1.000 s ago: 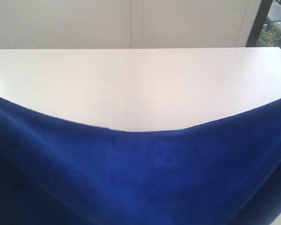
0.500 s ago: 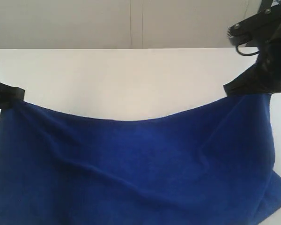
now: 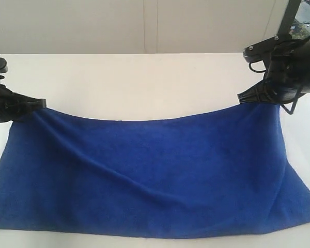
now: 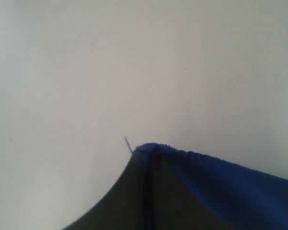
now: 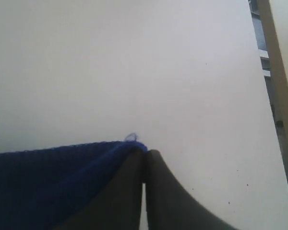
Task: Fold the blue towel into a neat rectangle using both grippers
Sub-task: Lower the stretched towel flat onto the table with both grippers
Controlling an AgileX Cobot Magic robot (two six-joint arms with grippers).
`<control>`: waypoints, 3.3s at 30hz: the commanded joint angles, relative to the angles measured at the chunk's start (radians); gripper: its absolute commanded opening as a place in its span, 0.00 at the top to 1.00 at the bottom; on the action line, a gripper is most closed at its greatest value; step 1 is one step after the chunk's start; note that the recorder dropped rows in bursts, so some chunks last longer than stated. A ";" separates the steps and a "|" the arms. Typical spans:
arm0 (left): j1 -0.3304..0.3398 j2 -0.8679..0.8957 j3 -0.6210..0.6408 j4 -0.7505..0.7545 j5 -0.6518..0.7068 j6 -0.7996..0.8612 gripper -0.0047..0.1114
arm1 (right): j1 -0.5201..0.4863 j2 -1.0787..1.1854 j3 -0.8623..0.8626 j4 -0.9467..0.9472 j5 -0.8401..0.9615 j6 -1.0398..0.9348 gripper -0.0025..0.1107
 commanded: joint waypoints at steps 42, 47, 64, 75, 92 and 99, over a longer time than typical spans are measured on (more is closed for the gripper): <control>0.036 0.140 -0.208 -0.013 0.045 -0.027 0.39 | -0.112 0.122 -0.150 0.001 0.024 0.020 0.56; 0.036 0.064 -0.208 -0.004 0.197 -0.022 0.56 | -0.112 0.050 -0.150 0.176 0.044 -0.171 0.61; 0.036 -0.018 -0.208 0.012 0.760 0.096 0.96 | -0.142 0.129 -0.247 0.826 0.030 -0.761 0.98; 0.036 0.040 -0.208 0.081 0.792 0.135 0.96 | -0.199 0.284 -0.336 0.974 -0.027 -0.850 0.98; 0.036 0.099 -0.208 0.138 0.893 0.139 0.96 | -0.199 0.301 -0.336 0.974 -0.033 -0.850 0.98; 0.036 0.099 -0.208 0.161 0.933 0.139 0.96 | -0.199 0.301 -0.336 0.974 -0.023 -0.850 0.98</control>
